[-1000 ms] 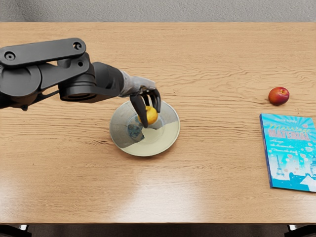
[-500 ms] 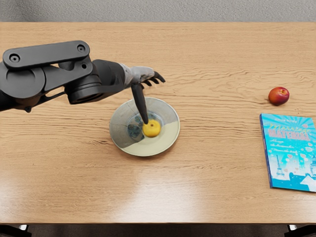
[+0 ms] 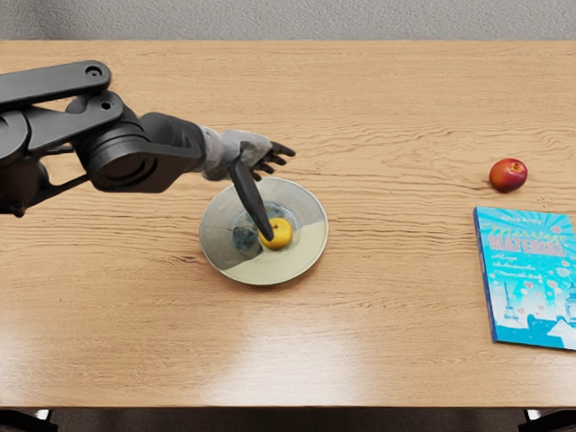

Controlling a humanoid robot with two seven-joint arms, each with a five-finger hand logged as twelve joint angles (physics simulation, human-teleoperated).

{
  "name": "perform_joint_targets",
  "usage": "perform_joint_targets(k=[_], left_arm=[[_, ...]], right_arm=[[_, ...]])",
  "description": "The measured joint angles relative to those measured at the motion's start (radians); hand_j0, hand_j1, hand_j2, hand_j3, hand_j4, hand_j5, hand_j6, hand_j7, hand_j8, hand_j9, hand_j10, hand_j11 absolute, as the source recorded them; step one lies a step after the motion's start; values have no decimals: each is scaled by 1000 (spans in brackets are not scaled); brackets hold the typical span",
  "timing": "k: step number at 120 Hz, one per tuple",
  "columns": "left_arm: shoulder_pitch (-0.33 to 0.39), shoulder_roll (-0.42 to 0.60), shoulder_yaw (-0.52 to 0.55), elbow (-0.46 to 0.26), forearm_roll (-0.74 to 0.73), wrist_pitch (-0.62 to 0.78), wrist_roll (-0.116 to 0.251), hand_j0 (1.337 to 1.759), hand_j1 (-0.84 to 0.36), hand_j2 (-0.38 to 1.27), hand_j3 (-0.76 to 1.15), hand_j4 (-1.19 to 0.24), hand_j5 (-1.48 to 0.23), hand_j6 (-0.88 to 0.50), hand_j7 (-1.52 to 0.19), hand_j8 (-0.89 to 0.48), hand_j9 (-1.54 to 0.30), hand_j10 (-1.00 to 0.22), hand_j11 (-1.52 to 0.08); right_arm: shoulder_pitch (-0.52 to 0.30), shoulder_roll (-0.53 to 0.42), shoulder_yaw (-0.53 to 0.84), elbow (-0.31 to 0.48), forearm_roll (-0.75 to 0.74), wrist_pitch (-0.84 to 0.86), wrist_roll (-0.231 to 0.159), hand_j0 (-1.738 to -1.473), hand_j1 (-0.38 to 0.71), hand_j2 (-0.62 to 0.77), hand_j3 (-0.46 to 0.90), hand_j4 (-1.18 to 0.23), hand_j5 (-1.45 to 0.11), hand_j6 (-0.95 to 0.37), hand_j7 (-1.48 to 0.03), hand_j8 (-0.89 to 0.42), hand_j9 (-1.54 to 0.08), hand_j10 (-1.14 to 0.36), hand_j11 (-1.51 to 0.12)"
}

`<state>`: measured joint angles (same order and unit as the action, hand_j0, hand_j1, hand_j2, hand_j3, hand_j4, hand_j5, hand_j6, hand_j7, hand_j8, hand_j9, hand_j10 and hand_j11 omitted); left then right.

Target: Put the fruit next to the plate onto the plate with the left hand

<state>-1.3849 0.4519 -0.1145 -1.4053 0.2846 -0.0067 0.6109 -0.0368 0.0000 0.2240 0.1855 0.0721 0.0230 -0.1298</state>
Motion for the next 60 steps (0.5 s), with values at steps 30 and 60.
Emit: perform_joint_targets(k=[30,60], left_arm=[[112,132,-127,-72,-158,-42,0,1658,346,2,0,-4,-5,-3,-4,-3,-4,-4,-4],[152,321,-191,-81,-383,-180,0,1658,348,0,0,-1,-1,-1,-1,-1,-1,-1,-1]], right_arm=[[0,0,0,0,0,0,0,-1658,-317,-5,0,-27,-35,-27,-35,-27,-35,-27,-35],[0,0,0,1,0,0,1,-1658,-316,-6,0,-27,-35,-27,-35,-27,-35,-27,-35]])
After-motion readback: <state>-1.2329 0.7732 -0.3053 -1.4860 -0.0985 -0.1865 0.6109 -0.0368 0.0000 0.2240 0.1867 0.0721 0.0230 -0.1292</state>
